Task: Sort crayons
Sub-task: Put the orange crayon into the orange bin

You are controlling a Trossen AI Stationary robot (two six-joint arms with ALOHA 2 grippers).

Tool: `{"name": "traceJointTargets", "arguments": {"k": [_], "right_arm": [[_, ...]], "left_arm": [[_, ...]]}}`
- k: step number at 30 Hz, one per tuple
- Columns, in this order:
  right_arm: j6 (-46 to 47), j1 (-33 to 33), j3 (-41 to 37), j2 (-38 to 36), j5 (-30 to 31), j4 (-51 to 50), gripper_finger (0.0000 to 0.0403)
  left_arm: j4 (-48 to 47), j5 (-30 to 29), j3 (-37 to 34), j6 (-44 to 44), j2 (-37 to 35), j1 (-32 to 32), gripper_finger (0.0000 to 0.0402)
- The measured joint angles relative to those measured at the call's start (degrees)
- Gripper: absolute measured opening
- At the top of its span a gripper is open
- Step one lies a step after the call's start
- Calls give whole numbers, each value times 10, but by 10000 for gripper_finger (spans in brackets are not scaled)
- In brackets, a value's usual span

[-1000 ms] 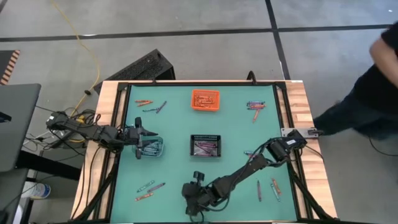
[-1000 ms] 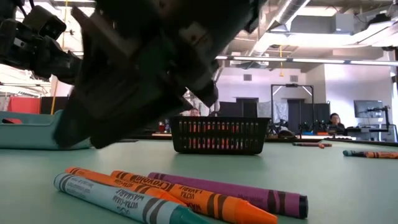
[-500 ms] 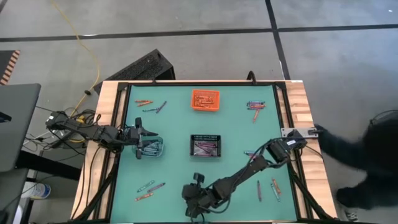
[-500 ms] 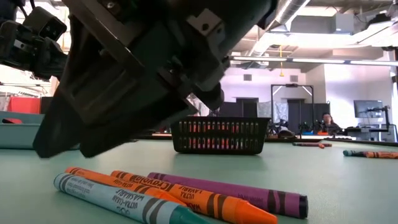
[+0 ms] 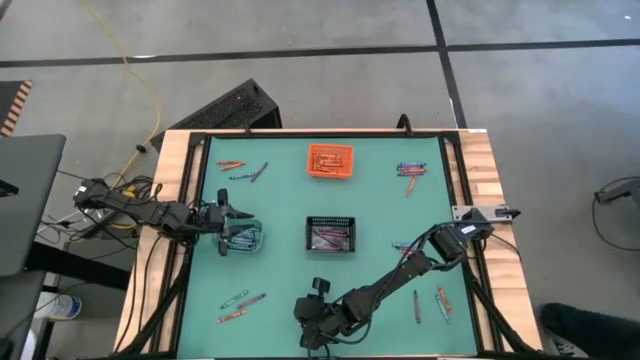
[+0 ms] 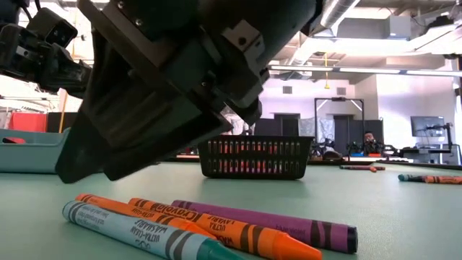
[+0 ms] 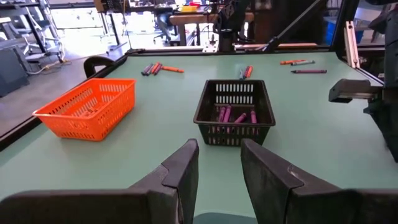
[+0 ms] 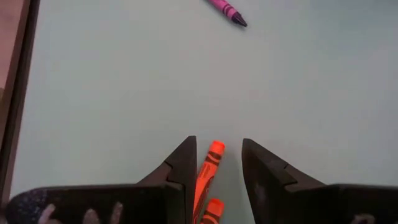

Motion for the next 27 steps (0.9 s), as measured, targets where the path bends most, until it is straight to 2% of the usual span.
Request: {"name": "traceJointTargets", "arguments": {"k": [14, 21, 27], "right_arm": [[-8, 4, 0, 27, 18, 19, 121], [-6, 4, 3, 33, 29, -11, 120], [-5, 0, 2, 33, 24, -31, 98]], "left_arm": [[0, 0, 0, 0, 0, 0, 111], [0, 0, 0, 0, 1, 0, 111], [0, 0, 0, 0, 1, 0, 111]]}}
